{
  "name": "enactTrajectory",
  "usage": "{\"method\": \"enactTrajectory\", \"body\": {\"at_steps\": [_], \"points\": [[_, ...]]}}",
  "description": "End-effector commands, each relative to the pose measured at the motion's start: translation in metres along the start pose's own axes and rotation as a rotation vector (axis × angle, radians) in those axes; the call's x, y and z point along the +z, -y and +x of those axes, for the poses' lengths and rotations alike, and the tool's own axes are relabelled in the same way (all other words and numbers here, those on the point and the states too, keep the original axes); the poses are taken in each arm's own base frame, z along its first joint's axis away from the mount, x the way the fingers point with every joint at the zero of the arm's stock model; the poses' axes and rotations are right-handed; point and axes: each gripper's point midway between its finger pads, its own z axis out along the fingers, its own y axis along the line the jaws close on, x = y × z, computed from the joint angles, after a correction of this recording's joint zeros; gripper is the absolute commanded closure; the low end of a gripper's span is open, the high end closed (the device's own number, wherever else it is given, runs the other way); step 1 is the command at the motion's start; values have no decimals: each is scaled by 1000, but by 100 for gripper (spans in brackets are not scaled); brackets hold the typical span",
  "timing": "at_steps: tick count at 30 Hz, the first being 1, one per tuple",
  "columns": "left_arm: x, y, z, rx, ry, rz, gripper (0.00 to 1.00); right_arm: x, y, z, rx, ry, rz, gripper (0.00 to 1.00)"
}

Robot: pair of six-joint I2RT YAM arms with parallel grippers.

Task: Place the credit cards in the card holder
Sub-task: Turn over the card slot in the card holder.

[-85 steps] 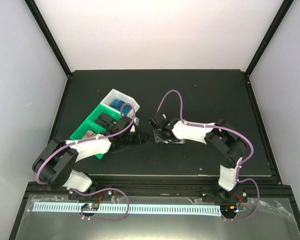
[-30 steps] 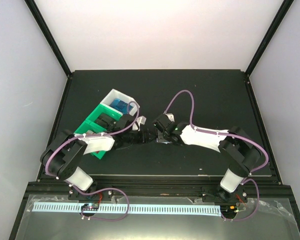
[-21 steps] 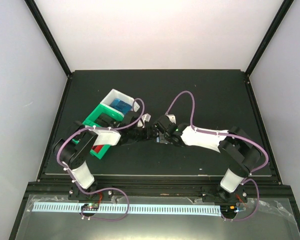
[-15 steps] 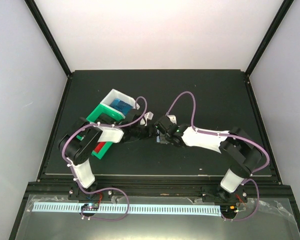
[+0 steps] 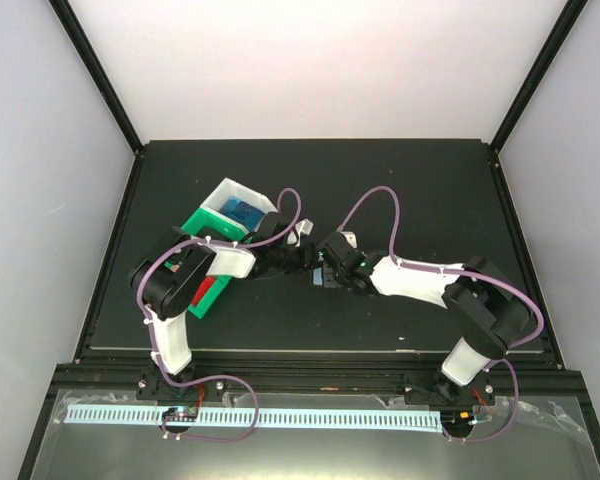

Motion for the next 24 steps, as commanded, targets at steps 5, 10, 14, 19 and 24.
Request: {"method": "enactTrajectory", "body": {"at_steps": [5, 10, 14, 19, 24], "points": [[11, -10, 1, -10, -32, -29, 43, -3, 4, -10, 5, 41, 13, 72], [12, -20, 0, -19, -33, -79, 45, -9, 21, -14, 5, 70, 96, 60], [12, -28, 0, -20, -32, -120, 50, -14, 34, -15, 3, 87, 161, 58], [12, -35, 3, -24, -33, -148, 52, -17, 45, -14, 7, 96, 208, 56], [11, -36, 3, -21, -31, -160, 52, -23, 58, -15, 19, 112, 269, 56]]}}
